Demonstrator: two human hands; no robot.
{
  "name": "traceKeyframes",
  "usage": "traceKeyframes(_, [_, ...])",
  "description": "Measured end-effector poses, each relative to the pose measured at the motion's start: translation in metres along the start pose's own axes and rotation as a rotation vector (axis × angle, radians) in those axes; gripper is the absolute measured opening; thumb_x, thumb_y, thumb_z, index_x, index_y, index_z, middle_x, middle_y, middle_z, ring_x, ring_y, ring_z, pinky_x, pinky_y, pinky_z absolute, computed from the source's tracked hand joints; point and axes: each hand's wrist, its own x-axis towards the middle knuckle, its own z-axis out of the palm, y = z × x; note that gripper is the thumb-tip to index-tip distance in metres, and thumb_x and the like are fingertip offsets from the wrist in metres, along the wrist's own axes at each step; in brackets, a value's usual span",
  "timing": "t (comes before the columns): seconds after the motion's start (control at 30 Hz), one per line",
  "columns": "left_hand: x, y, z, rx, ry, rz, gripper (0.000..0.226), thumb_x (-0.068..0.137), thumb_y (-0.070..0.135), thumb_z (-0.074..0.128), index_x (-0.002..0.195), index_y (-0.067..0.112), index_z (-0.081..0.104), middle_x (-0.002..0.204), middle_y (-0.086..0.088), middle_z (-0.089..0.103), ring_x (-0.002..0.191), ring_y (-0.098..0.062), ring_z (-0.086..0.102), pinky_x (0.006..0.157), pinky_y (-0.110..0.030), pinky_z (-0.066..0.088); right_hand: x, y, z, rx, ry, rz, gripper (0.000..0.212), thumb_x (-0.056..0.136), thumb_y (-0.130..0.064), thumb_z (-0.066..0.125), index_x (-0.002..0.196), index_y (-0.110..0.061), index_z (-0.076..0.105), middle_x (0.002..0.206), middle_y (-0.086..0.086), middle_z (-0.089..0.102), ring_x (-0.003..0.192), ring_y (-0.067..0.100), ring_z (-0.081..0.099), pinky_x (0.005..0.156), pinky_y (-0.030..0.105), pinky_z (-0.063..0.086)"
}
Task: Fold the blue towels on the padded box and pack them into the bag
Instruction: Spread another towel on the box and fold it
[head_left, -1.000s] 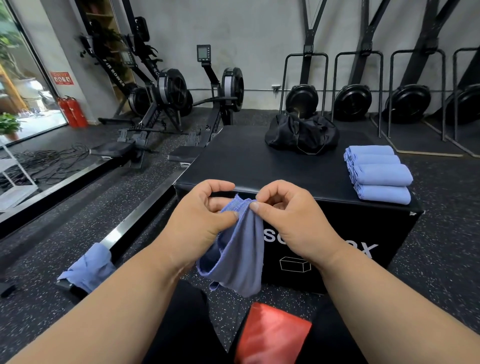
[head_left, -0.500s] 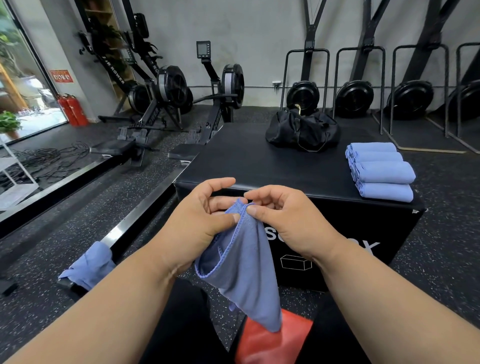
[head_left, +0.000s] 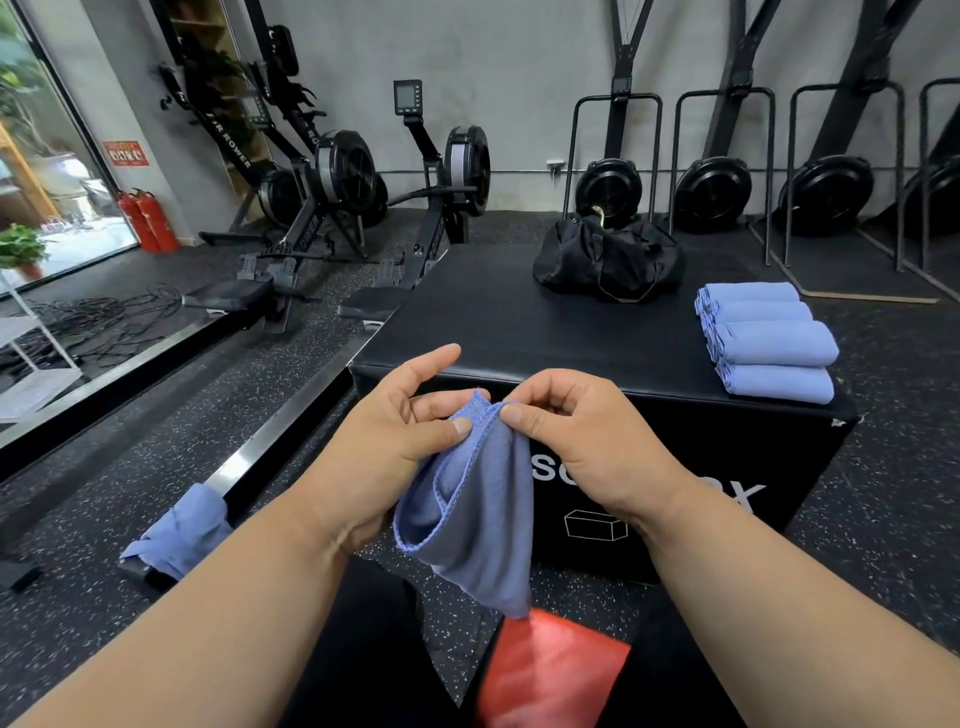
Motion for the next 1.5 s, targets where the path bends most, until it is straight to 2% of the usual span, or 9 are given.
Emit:
traceKeyframes(0.37, [0.007, -0.005, -0.005, 0.026, 0.051, -0.009, 0.068, 0.096, -0.016, 0.057, 0.147, 0.028, 0.053, 0.123, -0.015, 0.076, 0.102, -0.025, 0.076, 0.087, -0.034, 0.062, 0.003, 0.008, -0.001, -0.051, -0.042, 0.013, 0.002, 0.096, -0.015, 0.077, 0.093, -0.015, 0.077, 0.097, 0.015, 0.076, 0.087, 0.016, 0.065, 0.084, 0.037, 0.054])
traceKeyframes(0.57, [0.007, -0.007, -0.003, 0.095, 0.037, 0.002, 0.071, 0.096, -0.016, 0.058, 0.150, 0.029, 0.049, 0.125, -0.013, 0.075, 0.109, -0.027, 0.074, 0.099, -0.040, 0.059, 0.003, 0.011, 0.001, -0.069, -0.056, 0.021, 0.001, 0.096, -0.017, 0.077, 0.094, -0.017, 0.077, 0.100, 0.021, 0.074, 0.088, 0.021, 0.064, 0.088, 0.052, 0.056])
traceKeyframes(0.73, [0.007, -0.008, -0.005, 0.141, 0.053, 0.031, 0.081, 0.086, -0.010, 0.071, 0.151, 0.033, 0.047, 0.127, -0.010, 0.075, 0.115, -0.028, 0.073, 0.104, -0.045, 0.056, 0.004, 0.016, 0.004, -0.077, -0.031, 0.029, 0.008, 0.096, -0.014, 0.076, 0.103, -0.017, 0.079, 0.101, 0.015, 0.077, 0.089, 0.018, 0.068, 0.087, 0.040, 0.058])
traceKeyframes(0.9, [0.008, -0.008, -0.008, 0.170, 0.045, 0.049, 0.084, 0.091, -0.015, 0.068, 0.153, 0.037, 0.044, 0.130, -0.005, 0.073, 0.116, -0.029, 0.073, 0.102, -0.045, 0.057, 0.005, 0.017, 0.004, -0.068, -0.059, 0.036, 0.015, 0.098, -0.014, 0.073, 0.109, -0.021, 0.080, 0.106, 0.008, 0.079, 0.108, 0.031, 0.072, 0.101, 0.043, 0.058])
traceKeyframes(1.0, [0.008, -0.007, -0.007, 0.216, 0.050, 0.067, 0.083, 0.095, -0.016, 0.063, 0.153, 0.039, 0.043, 0.128, 0.000, 0.074, 0.105, -0.024, 0.075, 0.094, -0.039, 0.059, 0.005, 0.018, 0.004, -0.086, -0.079, 0.028, 0.015, 0.099, -0.015, 0.072, 0.107, -0.025, 0.080, 0.107, 0.007, 0.079, 0.109, 0.034, 0.071, 0.102, 0.045, 0.056])
traceKeyframes(1.1, [0.008, -0.007, -0.008, 0.269, 0.048, 0.085, 0.082, 0.096, -0.011, 0.066, 0.150, 0.045, 0.043, 0.129, 0.005, 0.074, 0.094, -0.028, 0.072, 0.088, -0.042, 0.056, 0.006, 0.018, 0.004, -0.116, -0.051, 0.036, 0.009, 0.097, -0.017, 0.075, 0.102, -0.023, 0.079, 0.100, 0.008, 0.078, 0.094, 0.029, 0.071, 0.089, 0.038, 0.059])
traceKeyframes(1.2, [0.009, -0.007, -0.009, 0.278, 0.054, 0.091, 0.081, 0.096, -0.011, 0.066, 0.148, 0.047, 0.045, 0.129, 0.006, 0.074, 0.092, -0.033, 0.065, 0.089, -0.047, 0.051, 0.006, 0.016, 0.004, -0.139, -0.026, 0.020, 0.003, 0.095, -0.018, 0.078, 0.097, -0.020, 0.079, 0.092, 0.006, 0.077, 0.077, 0.010, 0.063, 0.071, 0.023, 0.051])
traceKeyframes(1.33, [0.008, -0.008, -0.008, 0.262, 0.067, 0.089, 0.079, 0.097, -0.013, 0.062, 0.149, 0.044, 0.045, 0.128, 0.004, 0.075, 0.092, -0.030, 0.066, 0.093, -0.048, 0.048, 0.005, 0.016, 0.006, -0.142, 0.026, 0.007, 0.002, 0.092, -0.016, 0.080, 0.090, -0.017, 0.079, 0.077, -0.006, 0.075, 0.068, 0.002, 0.061, 0.064, 0.017, 0.048])
traceKeyframes(1.5, [0.007, -0.008, -0.010, 0.272, 0.064, 0.099, 0.080, 0.096, -0.011, 0.064, 0.149, 0.045, 0.045, 0.129, 0.004, 0.074, 0.091, -0.032, 0.062, 0.089, -0.045, 0.048, 0.004, 0.018, 0.008, -0.172, 0.004, -0.004, 0.005, 0.095, -0.019, 0.078, 0.091, -0.019, 0.076, 0.079, -0.010, 0.072, 0.064, 0.000, 0.055, 0.064, 0.018, 0.046])
